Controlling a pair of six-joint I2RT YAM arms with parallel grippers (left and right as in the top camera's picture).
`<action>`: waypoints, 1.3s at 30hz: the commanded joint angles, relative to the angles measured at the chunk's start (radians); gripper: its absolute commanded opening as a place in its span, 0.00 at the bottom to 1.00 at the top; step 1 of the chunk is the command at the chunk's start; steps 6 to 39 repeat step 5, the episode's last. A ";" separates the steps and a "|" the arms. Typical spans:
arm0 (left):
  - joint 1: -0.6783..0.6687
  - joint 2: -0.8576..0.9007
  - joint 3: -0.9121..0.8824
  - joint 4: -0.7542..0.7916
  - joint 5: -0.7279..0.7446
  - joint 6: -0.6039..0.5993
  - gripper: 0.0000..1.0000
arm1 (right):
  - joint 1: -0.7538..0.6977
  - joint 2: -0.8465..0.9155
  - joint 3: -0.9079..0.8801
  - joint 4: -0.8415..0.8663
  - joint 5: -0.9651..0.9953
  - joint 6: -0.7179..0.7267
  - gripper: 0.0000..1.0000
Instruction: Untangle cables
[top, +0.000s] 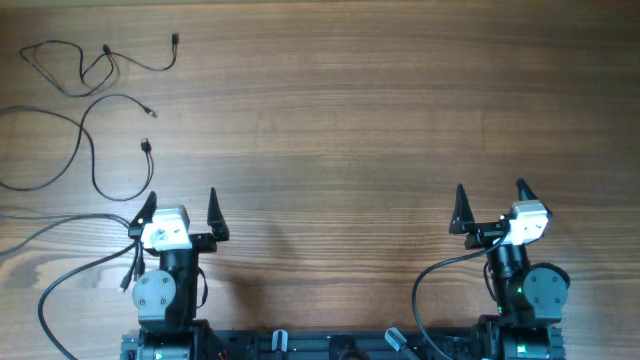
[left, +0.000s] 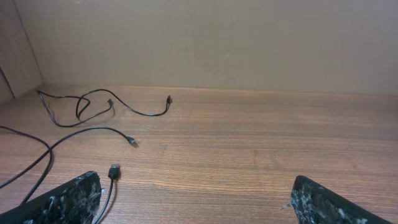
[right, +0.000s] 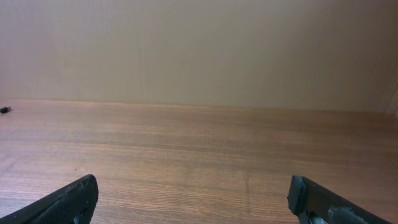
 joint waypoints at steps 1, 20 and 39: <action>-0.005 -0.009 -0.006 0.003 -0.008 -0.013 1.00 | 0.005 -0.013 -0.001 0.005 0.013 -0.013 1.00; -0.005 -0.009 -0.006 0.003 -0.008 -0.013 1.00 | 0.005 -0.013 -0.001 0.005 0.013 -0.013 1.00; -0.005 -0.009 -0.006 0.003 -0.008 -0.013 1.00 | 0.005 -0.013 -0.001 0.005 0.013 -0.013 1.00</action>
